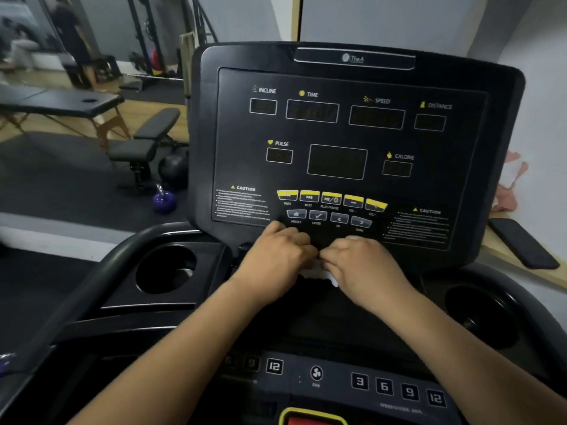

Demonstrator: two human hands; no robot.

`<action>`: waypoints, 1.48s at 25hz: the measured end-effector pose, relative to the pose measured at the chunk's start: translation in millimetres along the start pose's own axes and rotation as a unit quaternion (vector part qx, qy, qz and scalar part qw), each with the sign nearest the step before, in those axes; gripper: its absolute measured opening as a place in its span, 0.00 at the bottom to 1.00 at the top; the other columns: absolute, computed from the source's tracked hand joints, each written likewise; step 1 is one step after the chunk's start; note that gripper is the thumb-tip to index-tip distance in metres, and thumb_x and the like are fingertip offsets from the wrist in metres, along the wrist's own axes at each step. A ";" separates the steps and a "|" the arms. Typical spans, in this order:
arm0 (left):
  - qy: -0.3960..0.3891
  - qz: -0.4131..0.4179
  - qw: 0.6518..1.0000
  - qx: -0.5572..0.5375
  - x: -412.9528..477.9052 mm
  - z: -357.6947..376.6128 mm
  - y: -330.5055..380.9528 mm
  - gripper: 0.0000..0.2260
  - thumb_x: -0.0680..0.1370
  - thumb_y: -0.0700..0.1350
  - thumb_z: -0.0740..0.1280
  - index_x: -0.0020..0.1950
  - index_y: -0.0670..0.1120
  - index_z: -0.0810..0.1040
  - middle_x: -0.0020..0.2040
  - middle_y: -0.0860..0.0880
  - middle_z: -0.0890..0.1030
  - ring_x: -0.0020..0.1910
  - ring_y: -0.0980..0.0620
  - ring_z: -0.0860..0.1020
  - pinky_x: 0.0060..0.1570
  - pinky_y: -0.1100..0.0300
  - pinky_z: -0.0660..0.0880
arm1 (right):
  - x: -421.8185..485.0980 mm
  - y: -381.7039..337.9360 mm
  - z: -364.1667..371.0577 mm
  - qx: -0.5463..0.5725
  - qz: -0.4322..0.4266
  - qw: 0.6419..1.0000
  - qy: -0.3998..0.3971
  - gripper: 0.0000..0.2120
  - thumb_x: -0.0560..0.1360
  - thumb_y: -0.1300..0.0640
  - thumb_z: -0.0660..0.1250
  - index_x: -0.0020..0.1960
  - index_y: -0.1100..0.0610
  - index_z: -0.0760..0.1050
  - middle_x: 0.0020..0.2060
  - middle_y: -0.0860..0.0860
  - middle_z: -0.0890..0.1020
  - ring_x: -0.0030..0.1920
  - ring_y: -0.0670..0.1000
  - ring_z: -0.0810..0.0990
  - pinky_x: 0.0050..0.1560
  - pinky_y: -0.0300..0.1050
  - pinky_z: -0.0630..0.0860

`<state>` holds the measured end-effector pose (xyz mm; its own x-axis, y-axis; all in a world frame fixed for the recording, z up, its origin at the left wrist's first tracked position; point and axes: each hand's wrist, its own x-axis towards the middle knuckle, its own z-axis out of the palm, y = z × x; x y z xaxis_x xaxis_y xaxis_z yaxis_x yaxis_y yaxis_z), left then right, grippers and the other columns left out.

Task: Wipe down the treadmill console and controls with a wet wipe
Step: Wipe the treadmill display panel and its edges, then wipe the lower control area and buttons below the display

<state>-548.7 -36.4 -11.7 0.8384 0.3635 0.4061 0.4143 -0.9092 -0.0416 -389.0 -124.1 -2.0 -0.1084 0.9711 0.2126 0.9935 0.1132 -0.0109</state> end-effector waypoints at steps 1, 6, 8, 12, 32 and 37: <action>0.001 0.000 1.000 0.010 -8.2 -4.5 -12.0 0.09 0.77 0.50 0.62 0.42 0.51 0.81 0.38 0.53 0.78 0.41 0.50 0.77 0.45 0.53 0.69 | 9.0 -10.8 3.5 0.003 -0.009 1.000 0.006 0.09 0.79 0.52 0.61 0.54 0.50 0.78 0.49 0.46 0.80 0.51 0.51 0.76 0.49 0.47 0.75; 0.017 -0.024 0.999 0.043 -43.2 -23.0 -58.1 0.09 0.75 0.50 0.63 0.39 0.50 0.80 0.36 0.54 0.78 0.43 0.50 0.76 0.47 0.52 0.71 | 49.3 -60.0 15.2 0.017 -0.035 0.999 0.019 0.07 0.78 0.55 0.63 0.53 0.53 0.78 0.47 0.50 0.80 0.49 0.54 0.77 0.46 0.48 0.75; 0.016 -0.054 0.998 0.040 -56.4 -24.7 -71.8 0.07 0.74 0.48 0.66 0.38 0.50 0.80 0.36 0.54 0.78 0.43 0.49 0.77 0.46 0.52 0.71 | 63.4 -76.4 18.5 0.010 -0.050 0.998 0.026 0.05 0.77 0.56 0.64 0.51 0.53 0.77 0.44 0.51 0.80 0.47 0.55 0.78 0.43 0.49 0.75; 0.047 -0.132 0.990 0.005 -70.2 -22.5 -81.5 0.10 0.73 0.46 0.63 0.33 0.47 0.78 0.32 0.52 0.77 0.38 0.46 0.76 0.40 0.54 0.67 | 82.4 -100.0 23.9 -0.004 -0.064 0.997 0.039 0.05 0.77 0.55 0.63 0.51 0.54 0.76 0.44 0.52 0.80 0.47 0.56 0.78 0.42 0.50 0.75; -0.047 0.011 0.999 -0.016 53.0 11.2 71.2 0.05 0.72 0.41 0.65 0.40 0.48 0.80 0.39 0.49 0.80 0.41 0.47 0.79 0.44 0.57 0.62 | -49.6 54.5 -19.5 -0.057 0.063 0.996 -0.030 0.09 0.78 0.54 0.60 0.53 0.48 0.77 0.50 0.44 0.81 0.55 0.48 0.75 0.59 0.44 0.65; -0.028 0.025 0.998 -0.043 85.9 31.1 114.9 0.05 0.74 0.41 0.66 0.43 0.48 0.82 0.42 0.49 0.81 0.44 0.47 0.80 0.48 0.56 0.70 | -81.1 93.9 -29.0 -0.056 0.117 0.991 -0.045 0.09 0.77 0.55 0.61 0.52 0.51 0.79 0.50 0.47 0.82 0.55 0.50 0.77 0.59 0.48 0.68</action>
<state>-418.0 -103.3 -10.0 0.8770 0.3260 0.3530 0.3417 -0.9396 0.0189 -285.9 -198.4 8.1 0.1281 0.9834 0.1286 0.9889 -0.1365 0.0591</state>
